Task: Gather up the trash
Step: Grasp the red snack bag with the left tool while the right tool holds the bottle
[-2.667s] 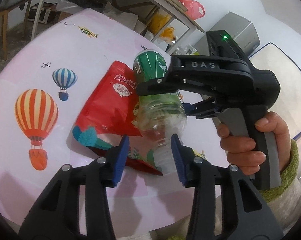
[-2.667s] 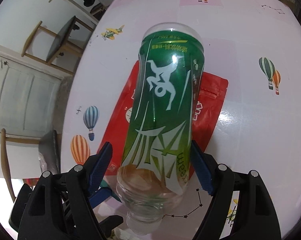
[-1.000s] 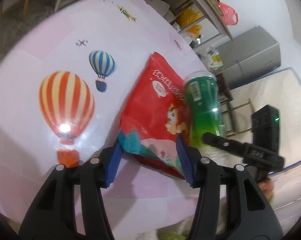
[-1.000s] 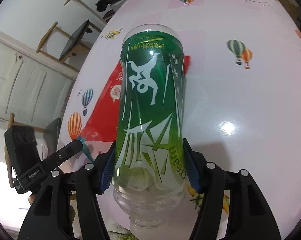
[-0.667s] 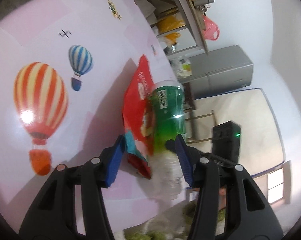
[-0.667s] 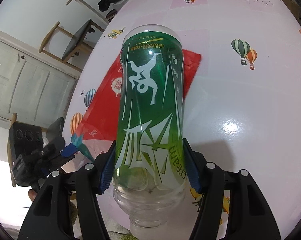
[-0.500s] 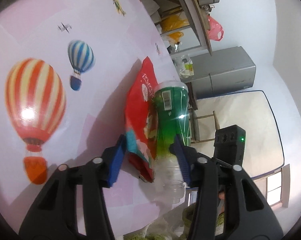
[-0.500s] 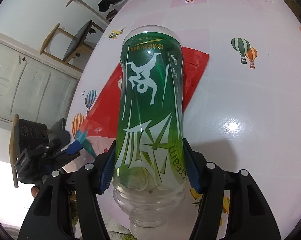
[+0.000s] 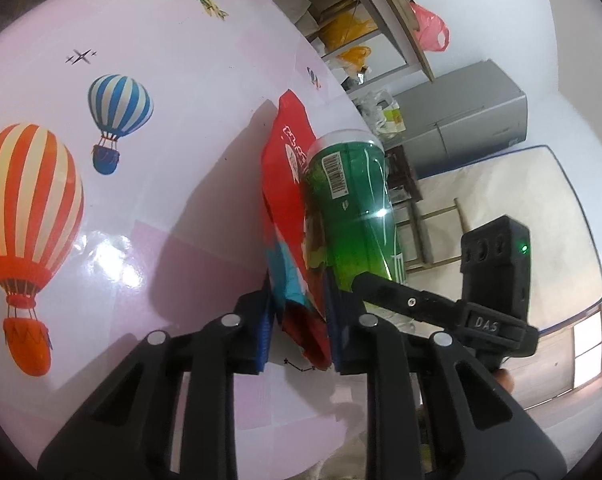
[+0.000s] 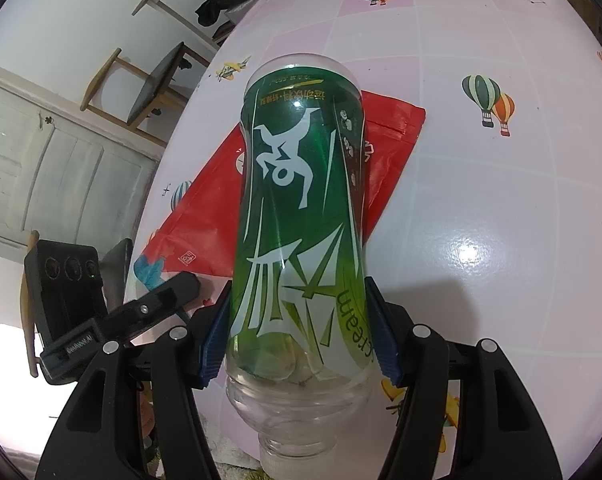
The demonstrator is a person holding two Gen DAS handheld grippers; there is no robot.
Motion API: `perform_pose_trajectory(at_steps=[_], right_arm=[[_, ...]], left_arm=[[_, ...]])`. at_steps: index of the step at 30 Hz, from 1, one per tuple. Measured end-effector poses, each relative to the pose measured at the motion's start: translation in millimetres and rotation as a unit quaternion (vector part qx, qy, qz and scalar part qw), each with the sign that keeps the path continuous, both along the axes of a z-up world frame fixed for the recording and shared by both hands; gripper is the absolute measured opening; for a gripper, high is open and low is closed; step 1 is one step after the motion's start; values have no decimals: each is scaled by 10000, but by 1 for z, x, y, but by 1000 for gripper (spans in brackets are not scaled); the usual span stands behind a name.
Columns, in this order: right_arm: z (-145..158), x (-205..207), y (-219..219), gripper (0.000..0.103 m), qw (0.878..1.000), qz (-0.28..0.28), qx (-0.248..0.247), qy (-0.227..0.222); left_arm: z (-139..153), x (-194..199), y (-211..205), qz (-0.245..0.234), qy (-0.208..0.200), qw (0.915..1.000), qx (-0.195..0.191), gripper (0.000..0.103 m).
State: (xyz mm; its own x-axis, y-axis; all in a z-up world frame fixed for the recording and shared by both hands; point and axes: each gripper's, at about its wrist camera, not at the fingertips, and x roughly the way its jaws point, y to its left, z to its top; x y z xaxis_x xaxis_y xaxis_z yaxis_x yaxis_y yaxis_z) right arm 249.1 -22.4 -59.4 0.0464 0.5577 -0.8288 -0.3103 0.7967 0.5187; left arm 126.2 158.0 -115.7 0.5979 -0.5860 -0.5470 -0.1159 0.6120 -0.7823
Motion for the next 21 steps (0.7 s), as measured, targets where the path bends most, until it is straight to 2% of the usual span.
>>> perform_pose_trajectory(at_steps=[6,10,15,21], right_arm=[[0,0,-1,60,10000,-36,29,7],[1,-2,-3,60,10000,-74,48,-22],[3,-5,-8,59,9998,-159,108,-26],[15,-4,-21,59,9988,-386,252,-149]], left_arm=[[2,2,-1,61,52,9991,417,19],[5,-2,-1,71,-28,9977,676,8],[11,-14,4,176,-220,9964,795,2],[30,-30,9,332,-600,9930,958,1]])
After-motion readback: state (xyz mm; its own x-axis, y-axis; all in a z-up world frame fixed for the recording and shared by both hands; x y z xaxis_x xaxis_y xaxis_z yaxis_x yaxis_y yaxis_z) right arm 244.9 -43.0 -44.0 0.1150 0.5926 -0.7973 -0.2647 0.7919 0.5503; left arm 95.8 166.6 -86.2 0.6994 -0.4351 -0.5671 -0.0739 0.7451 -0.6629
